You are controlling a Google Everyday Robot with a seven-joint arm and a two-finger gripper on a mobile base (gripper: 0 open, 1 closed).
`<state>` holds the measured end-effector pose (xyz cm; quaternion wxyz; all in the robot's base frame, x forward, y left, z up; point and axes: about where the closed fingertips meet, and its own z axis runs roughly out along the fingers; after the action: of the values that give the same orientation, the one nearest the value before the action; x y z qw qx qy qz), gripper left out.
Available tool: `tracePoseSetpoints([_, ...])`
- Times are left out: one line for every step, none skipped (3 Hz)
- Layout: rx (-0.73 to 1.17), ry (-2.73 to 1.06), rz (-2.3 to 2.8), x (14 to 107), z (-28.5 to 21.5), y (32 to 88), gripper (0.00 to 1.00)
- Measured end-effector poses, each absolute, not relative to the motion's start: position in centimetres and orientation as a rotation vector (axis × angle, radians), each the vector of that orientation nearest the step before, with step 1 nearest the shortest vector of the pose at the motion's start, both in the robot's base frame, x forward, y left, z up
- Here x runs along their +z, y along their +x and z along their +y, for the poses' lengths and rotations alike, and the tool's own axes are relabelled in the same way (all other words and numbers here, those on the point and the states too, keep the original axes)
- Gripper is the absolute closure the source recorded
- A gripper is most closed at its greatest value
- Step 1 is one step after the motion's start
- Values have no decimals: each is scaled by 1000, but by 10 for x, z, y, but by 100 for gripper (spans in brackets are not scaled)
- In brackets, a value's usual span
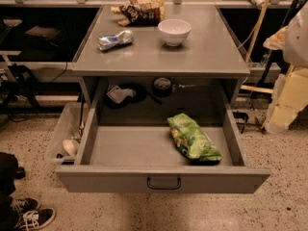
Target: Pick green rice chip bag from top drawer and place on counter
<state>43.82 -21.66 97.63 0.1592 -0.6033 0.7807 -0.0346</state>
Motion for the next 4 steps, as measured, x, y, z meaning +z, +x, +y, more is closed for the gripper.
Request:
tracePoseSetpoints([-99,-1724,2232,976,-217,438,0])
tracePoseSetpoints([-40,-1702,2211,951,-217,458,0])
tracePoseSetpoints([86,-1646,2207,896,-215,495,0])
tracePoseSetpoints([213,-1548,2232,827,-218,545,0])
